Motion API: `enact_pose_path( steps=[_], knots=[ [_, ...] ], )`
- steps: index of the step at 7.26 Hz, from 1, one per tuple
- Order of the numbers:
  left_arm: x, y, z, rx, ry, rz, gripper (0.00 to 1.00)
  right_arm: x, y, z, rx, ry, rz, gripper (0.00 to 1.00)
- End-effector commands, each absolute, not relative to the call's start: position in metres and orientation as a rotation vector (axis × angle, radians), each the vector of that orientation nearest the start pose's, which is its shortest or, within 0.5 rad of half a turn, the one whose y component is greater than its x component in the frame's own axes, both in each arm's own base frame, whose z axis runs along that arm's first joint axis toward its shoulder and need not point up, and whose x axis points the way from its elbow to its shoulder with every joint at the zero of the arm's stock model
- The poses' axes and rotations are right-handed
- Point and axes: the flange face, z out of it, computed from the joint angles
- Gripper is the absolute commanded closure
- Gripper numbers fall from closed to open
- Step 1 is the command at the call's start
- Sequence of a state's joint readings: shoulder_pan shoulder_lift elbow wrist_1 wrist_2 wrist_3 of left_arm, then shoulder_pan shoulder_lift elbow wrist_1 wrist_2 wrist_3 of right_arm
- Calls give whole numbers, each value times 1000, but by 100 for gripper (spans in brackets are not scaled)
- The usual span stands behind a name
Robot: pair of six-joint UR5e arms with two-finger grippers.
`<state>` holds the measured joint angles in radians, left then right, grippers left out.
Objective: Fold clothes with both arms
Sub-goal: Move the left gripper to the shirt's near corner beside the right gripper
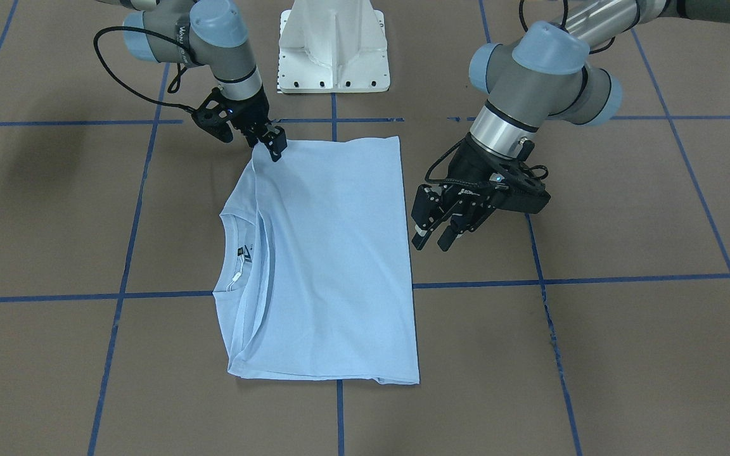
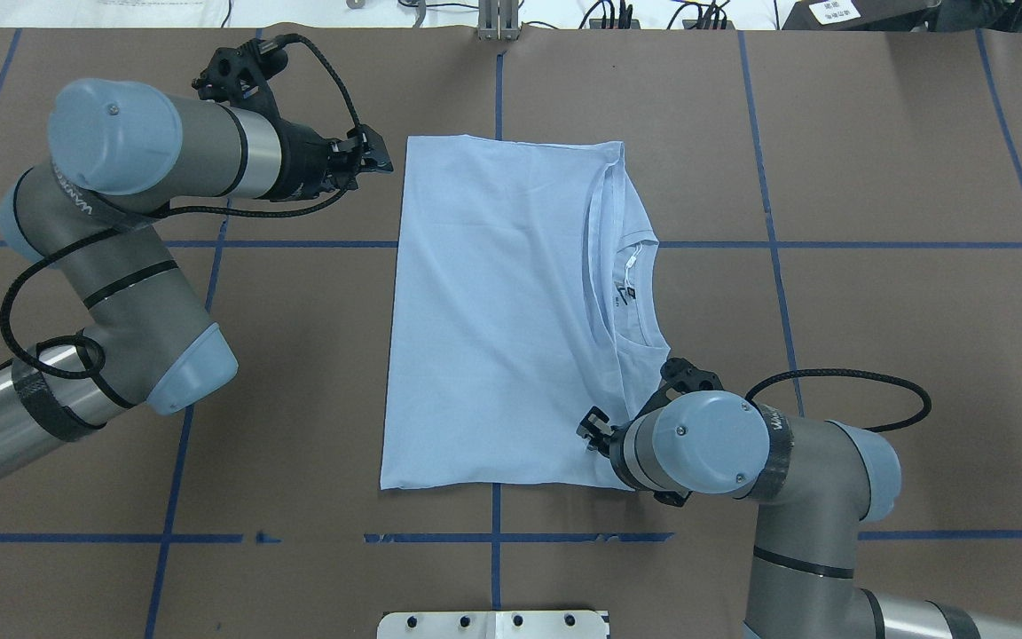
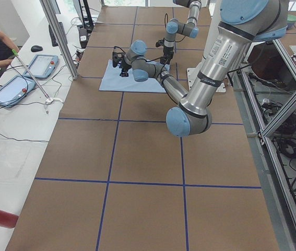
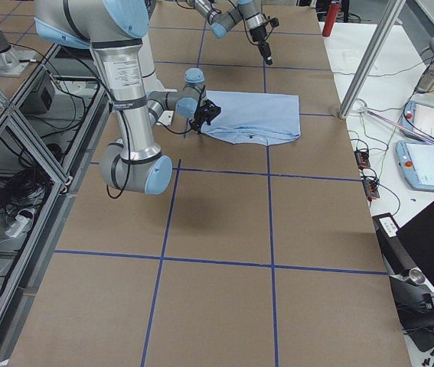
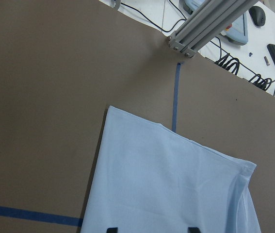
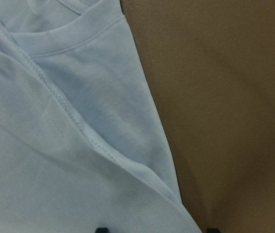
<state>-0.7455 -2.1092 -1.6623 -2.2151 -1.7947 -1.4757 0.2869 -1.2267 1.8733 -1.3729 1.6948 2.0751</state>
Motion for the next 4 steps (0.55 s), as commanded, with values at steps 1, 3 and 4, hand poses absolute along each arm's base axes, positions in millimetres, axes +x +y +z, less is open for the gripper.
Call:
enact_pose_path(
  steps=[1, 3, 4],
  knots=[
    [406, -528, 229, 345, 1247, -417, 43, -539, -285, 321, -212, -837, 691, 92],
    [407, -528, 230, 345, 1245, -417, 43, -538, -285, 315, -215, -850, 689, 100],
    [406, -528, 229, 345, 1247, -417, 43, -537, -285, 317, -215, -847, 689, 100]
  ],
)
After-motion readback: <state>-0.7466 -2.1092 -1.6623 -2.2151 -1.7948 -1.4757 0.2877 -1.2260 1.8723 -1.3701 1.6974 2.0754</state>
